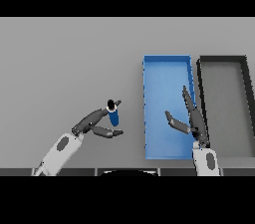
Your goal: Pick up the blue pipe and place it into the blue bin.
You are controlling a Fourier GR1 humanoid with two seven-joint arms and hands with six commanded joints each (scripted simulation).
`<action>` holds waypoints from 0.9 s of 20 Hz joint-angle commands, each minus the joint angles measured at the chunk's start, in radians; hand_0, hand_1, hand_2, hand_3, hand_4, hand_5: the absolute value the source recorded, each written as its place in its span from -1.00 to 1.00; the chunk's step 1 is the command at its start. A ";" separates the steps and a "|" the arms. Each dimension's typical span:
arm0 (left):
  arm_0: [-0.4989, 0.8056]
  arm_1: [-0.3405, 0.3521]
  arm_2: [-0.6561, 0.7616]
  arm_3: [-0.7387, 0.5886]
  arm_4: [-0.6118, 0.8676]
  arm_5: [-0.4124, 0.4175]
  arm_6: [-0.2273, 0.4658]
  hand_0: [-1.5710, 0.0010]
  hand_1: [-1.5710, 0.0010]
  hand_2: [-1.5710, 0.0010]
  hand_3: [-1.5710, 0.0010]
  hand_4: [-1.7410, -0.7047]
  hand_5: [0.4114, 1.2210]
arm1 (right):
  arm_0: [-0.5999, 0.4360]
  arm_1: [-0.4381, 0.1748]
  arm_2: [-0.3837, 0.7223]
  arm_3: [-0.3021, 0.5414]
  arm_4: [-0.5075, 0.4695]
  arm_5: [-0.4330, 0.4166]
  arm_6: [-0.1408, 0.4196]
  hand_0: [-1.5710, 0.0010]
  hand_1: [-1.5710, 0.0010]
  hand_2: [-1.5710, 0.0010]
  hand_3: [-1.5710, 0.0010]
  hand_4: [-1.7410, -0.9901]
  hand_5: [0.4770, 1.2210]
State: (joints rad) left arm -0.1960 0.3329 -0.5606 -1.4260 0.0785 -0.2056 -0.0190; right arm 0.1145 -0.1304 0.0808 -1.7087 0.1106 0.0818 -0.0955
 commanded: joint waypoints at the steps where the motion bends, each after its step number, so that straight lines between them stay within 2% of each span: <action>1: -0.015 -0.009 0.000 0.025 -0.015 0.004 -0.030 1.00 1.00 1.00 1.00 0.27 -0.92 | 0.011 -0.002 0.000 0.000 -0.003 0.007 -0.009 1.00 1.00 1.00 1.00 0.27 -0.68; 5: -0.048 -0.073 0.012 0.090 0.018 -0.016 -0.090 1.00 1.00 0.97 0.98 0.22 -0.76 | -0.002 -0.002 -0.007 0.011 -0.006 0.003 -0.007 1.00 1.00 1.00 1.00 0.26 -0.67; 6: -0.059 -0.091 0.023 0.105 0.035 -0.014 -0.088 1.00 0.96 0.85 0.88 0.16 -0.66 | -0.009 -0.002 -0.010 0.018 -0.006 0.002 0.001 1.00 1.00 1.00 1.00 0.27 -0.67; 7: -0.056 -0.111 0.030 0.112 0.054 -0.012 -0.089 0.98 0.80 0.63 0.67 0.03 -0.52 | -0.002 -0.007 -0.010 0.015 -0.009 0.007 -0.012 1.00 1.00 1.00 1.00 0.28 -0.67; 8: -0.048 -0.131 0.037 0.118 0.072 -0.006 -0.083 0.76 0.56 0.39 0.34 -0.06 -0.21 | -0.005 -0.012 -0.017 0.014 -0.016 0.010 -0.005 1.00 1.00 1.00 1.00 0.28 -0.67; 9: -0.046 -0.144 0.043 0.129 0.081 -0.001 -0.085 0.44 0.25 0.11 0.08 -0.24 0.03 | -0.008 -0.011 -0.017 0.023 -0.018 0.012 -0.005 1.00 1.00 1.00 1.00 0.28 -0.66; 10: -0.047 -0.157 0.040 0.128 0.073 0.016 -0.083 0.15 0.00 -0.11 -0.11 -0.38 0.22 | -0.005 0.000 -0.006 0.026 -0.006 0.007 -0.016 1.00 1.00 1.00 1.00 0.28 -0.66; 11: -0.044 -0.161 0.040 0.135 0.069 0.016 -0.109 -0.08 -0.20 -0.29 -0.28 -0.50 0.38 | -0.004 0.007 0.004 0.025 0.003 0.006 -0.021 1.00 1.00 1.00 1.00 0.28 -0.65; 14: -0.023 -0.163 0.025 0.111 0.049 0.039 -0.136 -0.53 -0.59 -0.64 -0.55 -0.73 0.68 | -0.012 0.000 -0.006 0.024 0.001 -0.001 -0.010 1.00 1.00 1.00 1.00 0.28 -0.63; 18: -0.028 -0.175 0.007 0.095 0.017 0.080 -0.160 -0.81 -0.83 -0.85 -0.74 -0.88 0.87 | -0.027 -0.013 -0.010 0.026 0.001 0.006 -0.008 1.00 1.00 1.00 1.00 0.31 -0.61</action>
State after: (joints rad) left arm -0.2242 0.1579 -0.5532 -1.3311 0.0971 -0.1276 -0.1797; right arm 0.0877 -0.1434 0.0707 -1.6828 0.1118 0.0874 -0.1023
